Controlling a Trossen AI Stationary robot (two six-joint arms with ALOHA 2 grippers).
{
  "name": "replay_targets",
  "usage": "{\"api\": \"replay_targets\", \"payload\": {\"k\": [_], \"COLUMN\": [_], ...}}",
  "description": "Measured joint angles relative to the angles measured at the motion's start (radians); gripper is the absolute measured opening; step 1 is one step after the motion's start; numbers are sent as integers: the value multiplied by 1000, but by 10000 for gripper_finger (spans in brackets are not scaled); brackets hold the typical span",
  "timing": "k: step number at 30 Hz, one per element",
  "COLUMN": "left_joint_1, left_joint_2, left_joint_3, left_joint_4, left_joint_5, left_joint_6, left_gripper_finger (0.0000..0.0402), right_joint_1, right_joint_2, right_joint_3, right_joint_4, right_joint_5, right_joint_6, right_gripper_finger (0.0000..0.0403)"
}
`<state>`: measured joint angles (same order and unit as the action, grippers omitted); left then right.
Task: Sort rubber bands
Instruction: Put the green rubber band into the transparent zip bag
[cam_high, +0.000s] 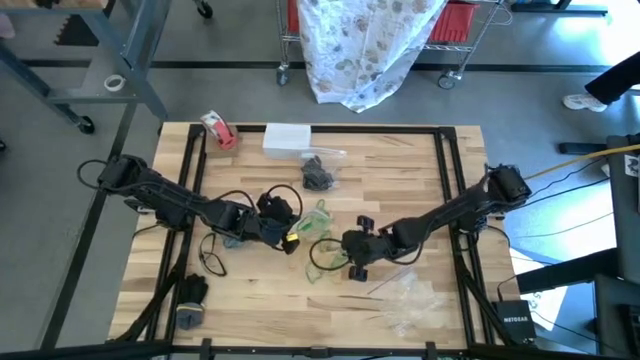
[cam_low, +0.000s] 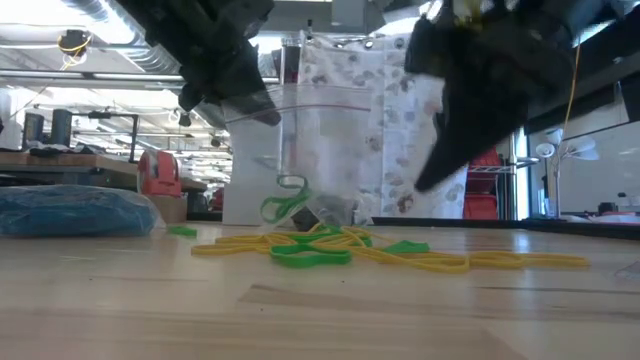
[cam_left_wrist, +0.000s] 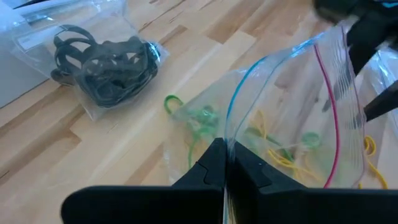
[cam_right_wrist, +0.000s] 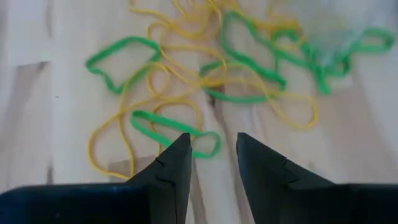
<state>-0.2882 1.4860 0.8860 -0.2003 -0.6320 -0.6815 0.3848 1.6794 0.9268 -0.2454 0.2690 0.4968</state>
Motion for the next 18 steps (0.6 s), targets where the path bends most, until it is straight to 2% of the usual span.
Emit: {"api": "replay_targets", "payload": {"k": [5, 12, 15, 18], "left_joint_1": [0, 1, 1, 1], "left_joint_2": [0, 0, 0, 0], "left_joint_3": [0, 0, 0, 0], "left_joint_4": [1, 2, 3, 3], "left_joint_5": [0, 0, 0, 0], "left_joint_6": [4, 17, 28, 28], "left_gripper_finger": [0, 0, 0, 0], "right_joint_1": [1, -4, -5, -5], "right_joint_2": [57, 157, 167, 165], "right_joint_3": [-81, -76, -75, -75], "right_joint_4": [196, 245, 250, 250], "right_joint_5": [-8, 46, 49, 46], "right_joint_6": [75, 97, 107, 99], "right_gripper_finger": [121, 118, 93, 41]}}
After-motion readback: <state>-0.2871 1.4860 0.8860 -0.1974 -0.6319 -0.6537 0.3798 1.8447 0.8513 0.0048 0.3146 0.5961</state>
